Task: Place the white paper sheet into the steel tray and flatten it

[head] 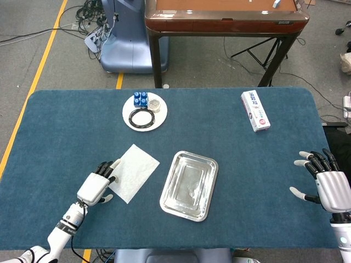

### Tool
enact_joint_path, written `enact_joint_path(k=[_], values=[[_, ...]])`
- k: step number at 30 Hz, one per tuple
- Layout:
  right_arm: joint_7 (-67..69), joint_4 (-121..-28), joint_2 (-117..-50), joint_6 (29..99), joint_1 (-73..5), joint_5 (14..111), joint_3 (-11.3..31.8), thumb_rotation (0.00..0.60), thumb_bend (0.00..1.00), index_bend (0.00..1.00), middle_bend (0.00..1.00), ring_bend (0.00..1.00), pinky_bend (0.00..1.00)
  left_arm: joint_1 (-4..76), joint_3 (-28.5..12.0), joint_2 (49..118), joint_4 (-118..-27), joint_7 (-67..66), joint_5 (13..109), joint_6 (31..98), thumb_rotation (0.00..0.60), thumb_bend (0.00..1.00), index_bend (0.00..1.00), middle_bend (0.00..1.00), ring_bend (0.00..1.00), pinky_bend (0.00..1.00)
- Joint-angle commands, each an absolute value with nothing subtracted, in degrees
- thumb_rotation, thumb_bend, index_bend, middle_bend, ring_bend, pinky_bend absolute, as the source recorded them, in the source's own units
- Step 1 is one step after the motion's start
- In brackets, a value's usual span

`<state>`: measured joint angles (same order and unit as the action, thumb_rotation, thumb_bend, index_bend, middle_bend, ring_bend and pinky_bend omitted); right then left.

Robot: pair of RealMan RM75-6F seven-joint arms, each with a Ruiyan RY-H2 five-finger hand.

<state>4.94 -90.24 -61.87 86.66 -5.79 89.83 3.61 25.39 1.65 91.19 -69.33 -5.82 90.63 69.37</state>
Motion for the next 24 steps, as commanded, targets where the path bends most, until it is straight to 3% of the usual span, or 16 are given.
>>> enact_joint_path(k=[1, 24], values=[[4.9, -90.3, -61.9, 86.7, -5.8, 89.8, 3.6, 0.600, 0.00, 0.34, 0.23, 0.14, 0.00, 25.3, 1.8, 91.3, -68.9, -6.1, 90.7, 69.4, 0.600, 0.17, 0.41, 0.00, 0.00, 0.07], [5.0, -90.3, -61.8, 86.7, -5.8, 89.9, 3.6, 0.600, 0.00, 0.34, 0.23, 0.14, 0.01, 25.5, 2.1, 92.7, -67.5, -6.5, 90.9, 68.8, 0.600, 0.17, 0.41, 0.00, 0.00, 0.08]])
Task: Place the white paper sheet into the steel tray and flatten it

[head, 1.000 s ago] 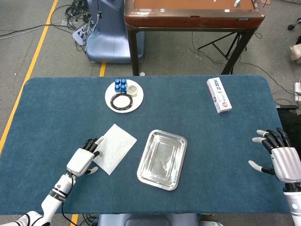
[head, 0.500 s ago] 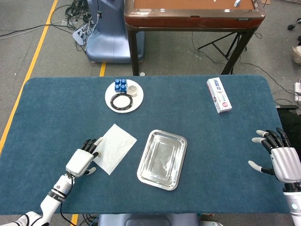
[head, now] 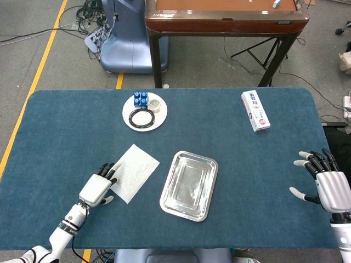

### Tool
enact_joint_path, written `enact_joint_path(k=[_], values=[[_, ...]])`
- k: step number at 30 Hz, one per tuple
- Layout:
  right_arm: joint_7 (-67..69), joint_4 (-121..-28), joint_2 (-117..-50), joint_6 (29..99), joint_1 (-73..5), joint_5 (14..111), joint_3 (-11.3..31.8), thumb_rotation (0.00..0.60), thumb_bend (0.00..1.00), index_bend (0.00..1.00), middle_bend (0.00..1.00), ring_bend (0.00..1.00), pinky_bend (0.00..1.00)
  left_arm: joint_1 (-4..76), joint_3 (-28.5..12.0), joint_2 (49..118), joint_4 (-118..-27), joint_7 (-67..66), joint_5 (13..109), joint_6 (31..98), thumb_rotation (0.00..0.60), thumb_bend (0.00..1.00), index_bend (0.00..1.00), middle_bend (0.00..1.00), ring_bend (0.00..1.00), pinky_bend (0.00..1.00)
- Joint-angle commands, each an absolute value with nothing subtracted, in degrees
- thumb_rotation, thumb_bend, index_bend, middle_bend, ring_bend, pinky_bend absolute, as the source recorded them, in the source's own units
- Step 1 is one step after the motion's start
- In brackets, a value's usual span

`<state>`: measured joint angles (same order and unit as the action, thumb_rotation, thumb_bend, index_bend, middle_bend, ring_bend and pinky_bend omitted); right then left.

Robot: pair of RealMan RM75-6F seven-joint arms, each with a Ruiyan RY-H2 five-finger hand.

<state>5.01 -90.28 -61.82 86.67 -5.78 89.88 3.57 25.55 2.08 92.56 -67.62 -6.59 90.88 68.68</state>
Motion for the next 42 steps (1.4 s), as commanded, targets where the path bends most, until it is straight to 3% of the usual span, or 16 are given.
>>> enact_joint_path(k=[1, 42], values=[[5.0, -90.3, -61.8, 86.7, -5.8, 89.9, 3.6, 0.600, 0.00, 0.34, 0.23, 0.14, 0.01, 25.5, 2.0, 92.7, -67.5, -6.4, 90.9, 68.8, 0.600, 0.17, 0.41, 0.00, 0.00, 0.08], [5.3, -90.3, -61.7, 86.8, -5.8, 89.9, 3.7, 0.600, 0.00, 0.34, 0.23, 0.14, 0.01, 25.2, 1.4, 96.5, -64.3, -4.2, 90.8, 70.5, 0.600, 0.17, 0.45, 0.00, 0.00, 0.09]])
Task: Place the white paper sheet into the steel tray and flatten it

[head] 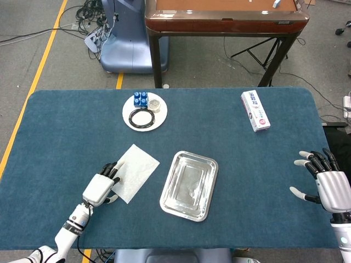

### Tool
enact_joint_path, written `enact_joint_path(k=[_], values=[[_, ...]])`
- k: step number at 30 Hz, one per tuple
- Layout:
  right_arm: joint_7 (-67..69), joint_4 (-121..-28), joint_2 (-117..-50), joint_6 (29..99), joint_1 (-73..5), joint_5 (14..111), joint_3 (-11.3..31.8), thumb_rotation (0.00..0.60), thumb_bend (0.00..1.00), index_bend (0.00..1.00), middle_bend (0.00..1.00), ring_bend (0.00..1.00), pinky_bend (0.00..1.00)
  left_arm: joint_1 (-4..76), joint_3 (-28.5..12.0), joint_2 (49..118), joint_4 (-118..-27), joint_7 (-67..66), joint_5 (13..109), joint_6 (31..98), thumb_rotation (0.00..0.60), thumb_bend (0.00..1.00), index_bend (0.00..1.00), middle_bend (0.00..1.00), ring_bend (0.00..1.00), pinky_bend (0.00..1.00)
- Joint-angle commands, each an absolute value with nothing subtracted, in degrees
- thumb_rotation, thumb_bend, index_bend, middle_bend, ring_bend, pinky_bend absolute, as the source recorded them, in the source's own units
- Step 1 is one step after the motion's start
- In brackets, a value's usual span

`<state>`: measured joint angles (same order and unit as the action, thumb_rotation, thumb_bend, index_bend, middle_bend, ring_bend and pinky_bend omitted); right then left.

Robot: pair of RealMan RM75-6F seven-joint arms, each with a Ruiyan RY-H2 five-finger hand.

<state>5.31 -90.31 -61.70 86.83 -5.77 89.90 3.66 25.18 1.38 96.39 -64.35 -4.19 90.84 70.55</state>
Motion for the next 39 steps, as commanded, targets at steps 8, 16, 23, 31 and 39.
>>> enact_joint_path(k=[8, 16, 23, 31, 39], values=[[5.5, -90.3, -61.6, 86.8, -5.8, 89.8, 3.7, 0.600, 0.00, 0.34, 0.23, 0.14, 0.00, 25.2, 1.3, 96.9, -63.9, -3.8, 90.9, 70.6, 0.600, 0.17, 0.47, 0.00, 0.00, 0.09], [5.6, -90.3, -61.6, 87.0, -5.7, 89.9, 3.8, 0.600, 0.00, 0.34, 0.23, 0.14, 0.01, 25.2, 1.3, 97.3, -63.7, -3.4, 91.0, 70.9, 0.600, 0.24, 0.49, 0.00, 0.00, 0.10], [5.6, -90.3, -61.6, 87.0, -5.7, 89.9, 3.8, 0.600, 0.00, 0.34, 0.23, 0.14, 0.01, 25.1, 1.3, 97.4, -63.6, -2.9, 91.0, 71.2, 0.600, 0.32, 0.51, 0.00, 0.00, 0.10], [5.5, -90.3, -61.6, 87.0, -5.7, 89.8, 3.8, 0.600, 0.00, 0.34, 0.23, 0.14, 0.01, 25.1, 1.3, 97.4, -63.5, -2.5, 91.0, 71.3, 0.600, 0.39, 0.52, 0.00, 0.00, 0.10], [5.5, -90.4, -61.6, 87.1, -5.7, 89.9, 3.8, 0.600, 0.00, 0.34, 0.23, 0.14, 0.01, 24.9, 1.4, 97.2, -63.6, -1.6, 91.2, 71.7, 0.600, 0.44, 0.53, 0.00, 0.00, 0.10]])
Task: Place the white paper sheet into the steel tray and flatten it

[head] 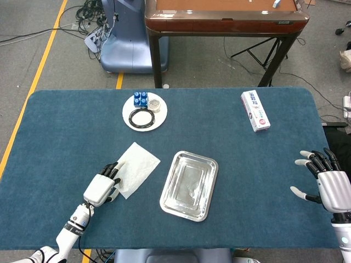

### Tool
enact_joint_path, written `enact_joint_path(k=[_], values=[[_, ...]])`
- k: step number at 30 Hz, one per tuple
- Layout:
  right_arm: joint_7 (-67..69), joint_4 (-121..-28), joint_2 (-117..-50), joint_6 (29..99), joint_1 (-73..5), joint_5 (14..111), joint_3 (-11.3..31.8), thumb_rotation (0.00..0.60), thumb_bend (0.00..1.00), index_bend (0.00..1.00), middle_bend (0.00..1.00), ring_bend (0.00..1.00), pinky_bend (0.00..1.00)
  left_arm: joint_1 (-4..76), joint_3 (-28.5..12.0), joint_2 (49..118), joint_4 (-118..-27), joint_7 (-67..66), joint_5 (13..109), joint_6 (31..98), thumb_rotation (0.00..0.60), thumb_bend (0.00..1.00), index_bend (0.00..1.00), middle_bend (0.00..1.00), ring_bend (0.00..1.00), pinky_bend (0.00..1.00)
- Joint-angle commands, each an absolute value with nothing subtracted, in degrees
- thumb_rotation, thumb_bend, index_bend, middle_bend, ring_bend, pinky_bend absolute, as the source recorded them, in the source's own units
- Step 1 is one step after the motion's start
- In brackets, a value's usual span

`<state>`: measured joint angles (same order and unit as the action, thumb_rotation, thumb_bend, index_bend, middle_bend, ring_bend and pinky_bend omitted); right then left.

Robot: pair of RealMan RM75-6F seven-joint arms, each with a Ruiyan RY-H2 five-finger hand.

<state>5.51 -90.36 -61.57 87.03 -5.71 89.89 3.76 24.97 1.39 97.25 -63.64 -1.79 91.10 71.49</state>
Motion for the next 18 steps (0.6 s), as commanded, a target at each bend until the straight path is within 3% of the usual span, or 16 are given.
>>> enact_joint_path(k=[1, 8, 18], values=[[5.5, -90.4, -61.6, 87.1, -5.7, 89.9, 3.8, 0.600, 0.00, 0.34, 0.23, 0.14, 0.00, 24.9, 1.5, 97.2, -63.7, -1.3, 91.3, 71.8, 0.600, 0.44, 0.53, 0.00, 0.00, 0.10], [5.7, -90.5, -61.4, 87.4, -5.6, 90.2, 3.7, 0.600, 0.00, 0.34, 0.23, 0.14, 0.01, 24.4, 1.7, 96.2, -65.3, 0.3, 92.0, 73.4, 0.600, 0.44, 0.55, 0.00, 0.00, 0.10], [5.9, -90.9, -61.2, 88.1, -5.4, 91.0, 3.5, 0.600, 0.00, 0.34, 0.23, 0.14, 0.00, 22.7, 1.4, 90.7, -75.8, -2.5, 92.5, 77.0, 0.600, 0.44, 0.56, 0.00, 0.00, 0.12]])
